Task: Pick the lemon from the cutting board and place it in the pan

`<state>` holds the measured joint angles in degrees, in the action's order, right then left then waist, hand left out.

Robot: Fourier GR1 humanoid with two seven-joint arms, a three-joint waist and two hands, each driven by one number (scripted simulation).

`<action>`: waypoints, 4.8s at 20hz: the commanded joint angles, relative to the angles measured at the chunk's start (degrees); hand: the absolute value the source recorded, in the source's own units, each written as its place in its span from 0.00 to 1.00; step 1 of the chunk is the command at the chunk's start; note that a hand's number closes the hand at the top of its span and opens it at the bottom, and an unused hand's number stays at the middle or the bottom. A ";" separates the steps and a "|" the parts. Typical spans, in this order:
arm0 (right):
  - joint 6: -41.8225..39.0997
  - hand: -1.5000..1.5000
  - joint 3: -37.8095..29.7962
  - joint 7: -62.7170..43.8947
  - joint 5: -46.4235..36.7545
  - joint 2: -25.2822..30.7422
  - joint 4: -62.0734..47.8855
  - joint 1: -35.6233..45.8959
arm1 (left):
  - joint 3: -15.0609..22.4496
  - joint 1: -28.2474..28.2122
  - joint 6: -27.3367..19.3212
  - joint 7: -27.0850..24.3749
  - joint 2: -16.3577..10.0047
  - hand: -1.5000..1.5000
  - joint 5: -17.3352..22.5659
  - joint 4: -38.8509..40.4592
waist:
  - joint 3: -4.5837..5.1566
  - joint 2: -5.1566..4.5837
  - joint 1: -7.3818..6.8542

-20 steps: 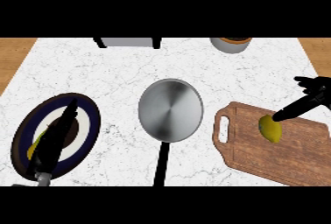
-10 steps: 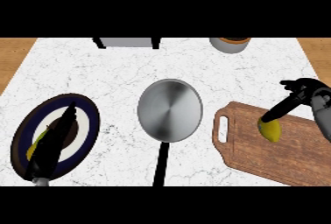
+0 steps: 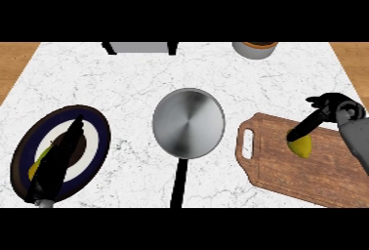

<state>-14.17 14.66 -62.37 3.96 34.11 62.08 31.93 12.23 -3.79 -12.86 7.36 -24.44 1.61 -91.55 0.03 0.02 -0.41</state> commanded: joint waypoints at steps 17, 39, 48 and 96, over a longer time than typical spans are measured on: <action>-1.71 0.00 -0.34 -1.37 -6.59 -4.40 -4.35 -4.60 | -4.67 0.34 3.86 -1.84 3.50 0.50 -2.54 2.34 | -0.02 0.01 0.33; 4.29 1.00 -1.57 15.51 -20.31 -9.59 0.85 -11.63 | -6.78 -1.88 6.25 -0.16 7.06 0.50 -7.60 -0.12 | -0.03 0.19 0.68; 14.29 1.00 8.29 33.91 -38.14 1.74 19.90 -14.43 | -8.80 -1.23 7.57 -0.12 5.85 0.50 -5.95 0.78 | -0.05 0.69 1.98; 35.02 0.00 0.34 57.15 -11.88 -34.11 -30.84 21.70 | -6.52 4.94 9.80 0.91 11.08 0.50 -10.02 2.17 | -0.15 -1.51 -5.72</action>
<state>15.08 15.78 -9.71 -13.34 0.04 30.33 53.68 5.71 1.17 -1.94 8.82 -14.35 -7.76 -90.63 -0.13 -1.72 -6.36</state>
